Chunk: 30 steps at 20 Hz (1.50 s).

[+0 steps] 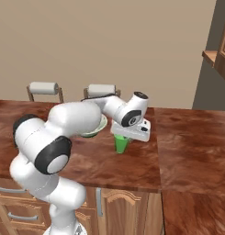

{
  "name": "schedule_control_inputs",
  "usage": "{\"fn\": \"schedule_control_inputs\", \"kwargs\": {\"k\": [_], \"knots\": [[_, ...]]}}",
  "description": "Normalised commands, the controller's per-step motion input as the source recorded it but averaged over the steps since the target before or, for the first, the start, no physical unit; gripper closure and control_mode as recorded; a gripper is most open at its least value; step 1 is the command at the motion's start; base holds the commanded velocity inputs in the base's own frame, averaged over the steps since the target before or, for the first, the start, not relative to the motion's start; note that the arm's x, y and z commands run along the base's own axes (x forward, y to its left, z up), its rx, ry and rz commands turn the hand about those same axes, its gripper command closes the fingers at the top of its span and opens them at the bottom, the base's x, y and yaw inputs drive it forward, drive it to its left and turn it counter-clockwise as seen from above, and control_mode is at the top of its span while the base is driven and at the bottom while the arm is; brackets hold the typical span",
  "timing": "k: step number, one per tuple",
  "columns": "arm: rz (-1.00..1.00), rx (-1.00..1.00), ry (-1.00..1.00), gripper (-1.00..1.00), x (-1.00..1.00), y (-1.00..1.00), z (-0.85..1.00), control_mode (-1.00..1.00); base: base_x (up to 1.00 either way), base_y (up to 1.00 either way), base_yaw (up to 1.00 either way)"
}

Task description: Pick the cup and bowl from the counter and place them on the counter next to the sink.

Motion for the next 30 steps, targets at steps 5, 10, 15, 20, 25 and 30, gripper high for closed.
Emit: {"fn": "schedule_control_inputs", "kwargs": {"k": [5,10,15,20,25,30], "knots": [[0.03,0.0,0.0,1.0,-0.11,0.32,0.18,-1.0,0.0,0.0,0.0],[0.05,0.0,0.0,1.0,0.0,0.36,0.0,-1.0,0.0,0.0,0.0],[0.07,0.0,0.0,1.0,-0.38,0.38,0.13,-1.0,0.0,0.0,0.0],[0.04,0.0,0.0,1.0,-0.51,0.3,0.35,-1.0,0.0,0.0,0.0],[0.04,0.0,0.0,1.0,-0.4,0.38,0.17,-1.0,0.0,0.0,0.0],[0.05,0.0,0.0,1.0,-0.27,0.69,0.11,-1.0,0.0,0.0,0.0]]}}
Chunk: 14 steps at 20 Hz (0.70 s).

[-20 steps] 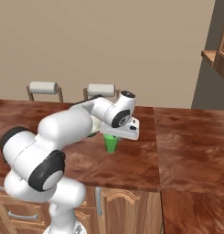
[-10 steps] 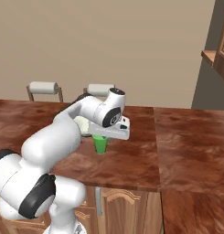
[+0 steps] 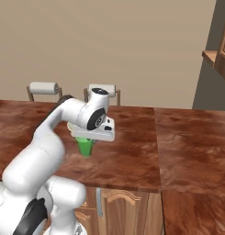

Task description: Pick the cup and bowl from the counter and place them on the counter next to the sink.

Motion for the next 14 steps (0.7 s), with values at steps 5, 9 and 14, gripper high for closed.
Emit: {"fn": "schedule_control_inputs", "kwargs": {"k": [5,9,14], "knots": [[0.05,0.0,0.0,1.0,-0.33,0.6,0.24,-1.0,0.0,0.0,0.0],[0.03,0.0,-0.01,1.0,-0.46,0.33,0.29,-1.0,0.0,0.0,0.0],[0.0,0.0,0.0,1.0,-0.58,0.1,0.44,-1.0,0.0,0.0,0.0]]}}
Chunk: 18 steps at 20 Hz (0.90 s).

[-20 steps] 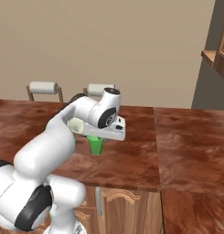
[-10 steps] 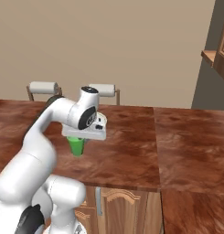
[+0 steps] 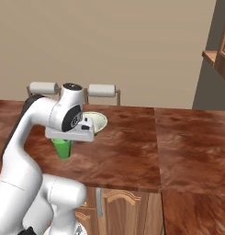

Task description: Pick the cup and bowl from the counter and place them on the counter next to the sink.

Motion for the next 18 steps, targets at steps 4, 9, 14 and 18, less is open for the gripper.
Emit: {"fn": "schedule_control_inputs", "kwargs": {"k": [4,9,14,18], "knots": [[0.0,0.0,-0.02,1.0,-0.46,0.0,0.31,-1.0,0.0,0.0,0.0],[0.0,0.0,0.0,1.0,-0.06,0.0,0.05,-1.0,0.0,0.0,0.0],[0.0,0.0,0.0,1.0,0.0,0.0,0.0,-1.0,0.0,0.0,0.0],[0.0,0.0,0.0,1.0,0.0,0.0,0.0,-1.0,0.0,0.0,0.0]]}}
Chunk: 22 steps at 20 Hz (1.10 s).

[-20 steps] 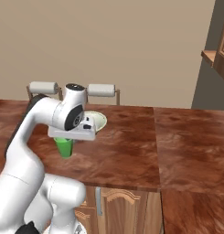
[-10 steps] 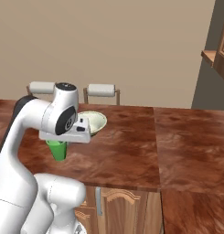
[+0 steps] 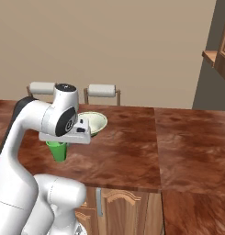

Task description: Pick the cup and bowl from the counter and place them on the counter next to the sink.

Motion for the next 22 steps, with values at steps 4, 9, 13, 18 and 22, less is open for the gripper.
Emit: {"fn": "schedule_control_inputs", "kwargs": {"k": [4,9,13,18,22], "knots": [[0.0,0.0,0.0,1.0,0.0,0.0,0.0,1.0,0.0,0.0,0.0],[0.0,0.0,0.0,1.0,0.0,0.0,0.0,1.0,-0.38,0.12,0.0],[0.0,0.0,0.0,1.0,0.0,0.0,0.0,1.0,-1.0,0.15,-0.01],[0.0,0.0,0.0,1.0,0.0,0.0,0.0,1.0,-0.37,0.14,0.04],[0.0,0.0,0.0,1.0,0.0,0.0,0.0,1.0,0.0,0.27,0.45]]}}
